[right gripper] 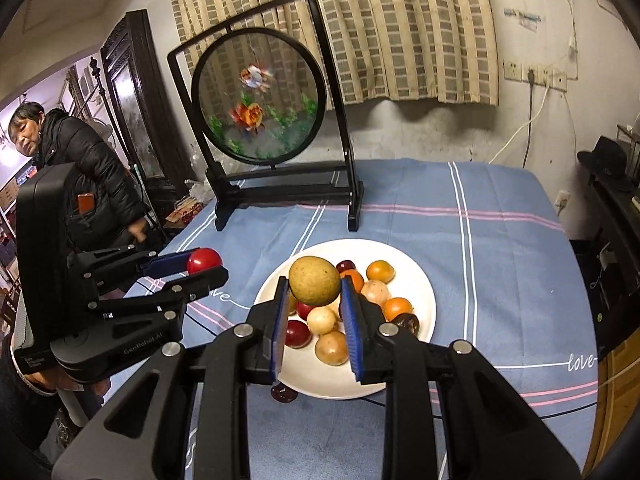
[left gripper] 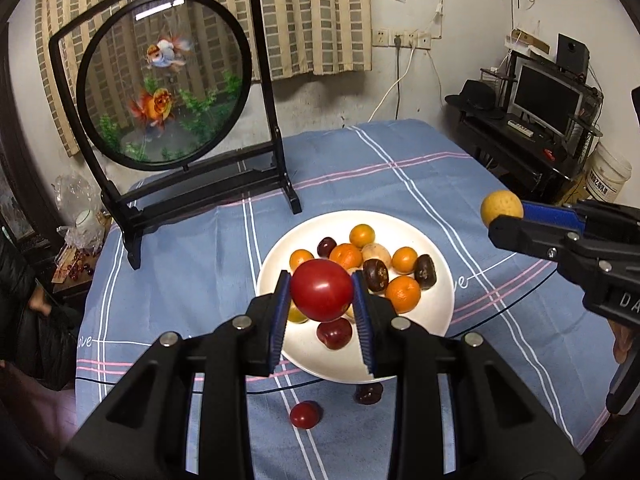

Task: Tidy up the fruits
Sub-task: 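Carry the red tomato and yellow fruit over the white plate, then release both fruits onto the white plate by opening both tools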

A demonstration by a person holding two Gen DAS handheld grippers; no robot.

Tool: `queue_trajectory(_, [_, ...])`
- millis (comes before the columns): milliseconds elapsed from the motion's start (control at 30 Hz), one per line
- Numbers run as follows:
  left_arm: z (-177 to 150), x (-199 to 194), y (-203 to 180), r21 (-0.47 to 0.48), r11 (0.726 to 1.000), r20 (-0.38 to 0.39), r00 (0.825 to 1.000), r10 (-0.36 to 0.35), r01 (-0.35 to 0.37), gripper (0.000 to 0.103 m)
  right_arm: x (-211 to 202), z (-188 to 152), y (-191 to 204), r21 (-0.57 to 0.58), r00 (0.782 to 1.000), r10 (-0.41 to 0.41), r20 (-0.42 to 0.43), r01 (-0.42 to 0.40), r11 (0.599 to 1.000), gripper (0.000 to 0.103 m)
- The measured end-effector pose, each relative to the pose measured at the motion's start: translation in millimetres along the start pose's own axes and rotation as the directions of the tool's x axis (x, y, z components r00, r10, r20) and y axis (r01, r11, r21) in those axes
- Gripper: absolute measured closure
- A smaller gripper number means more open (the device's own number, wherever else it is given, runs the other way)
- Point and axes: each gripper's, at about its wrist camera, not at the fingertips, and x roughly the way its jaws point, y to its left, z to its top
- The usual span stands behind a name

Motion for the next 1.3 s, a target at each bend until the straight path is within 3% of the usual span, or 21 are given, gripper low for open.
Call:
queue_trajectory(633, [-5,47,30,-0.042,0.999,-0.073,0.997,0.013,-0.016,0.073,35,-13,-32,0.033,0.995,-0.043,-0.087,0.046,0.998,0.077])
queue_trajectory(1000, [14,118,25,-0.072,0.997,-0.153,0.988,-0.026,0.015,0.072,110,3,-29,-0.019,0.984,-0.059,-0.169,0.057,0.998,0.077])
queue_trajectory(1033, [15,124,24,-0.073,0.997,-0.160,0.987,-0.028,0.017,0.071,116,3,-29,-0.022,0.983,-0.058,-0.176,0.055,0.998,0.077])
queue_trajectory(1067, [16,131,23,-0.075,0.997,-0.163,0.986,-0.027,0.015,0.060,122,3,-29,-0.029,0.981,-0.068,-0.184,0.064,0.998,0.077])
queue_trajectory(1100, [17,134,23,-0.075,0.997,-0.157,0.987,-0.015,0.004,0.045,130,4,-29,-0.043,0.977,-0.085,-0.196,0.078,0.996,0.074])
queue_trajectory(1133, [17,136,23,-0.075,0.997,-0.147,0.989,0.001,-0.012,0.041,137,3,-30,-0.052,0.974,-0.096,-0.207,0.087,0.995,0.073])
queue_trajectory(1167, [18,139,23,-0.076,0.997,-0.143,0.990,0.008,-0.019,0.041,145,3,-31,-0.061,0.969,-0.102,-0.224,0.091,0.994,0.063])
queue_trajectory(1200, [17,143,24,-0.077,0.997,-0.151,0.988,0.013,-0.025,0.041,148,2,-32,-0.068,0.967,-0.119,-0.225,0.106,0.992,0.045])
queue_trajectory(1300, [15,144,31,-0.095,0.995,-0.156,0.988,0.006,-0.021,0.041,145,2,-37,-0.080,0.972,-0.141,-0.191,0.127,0.989,0.041])
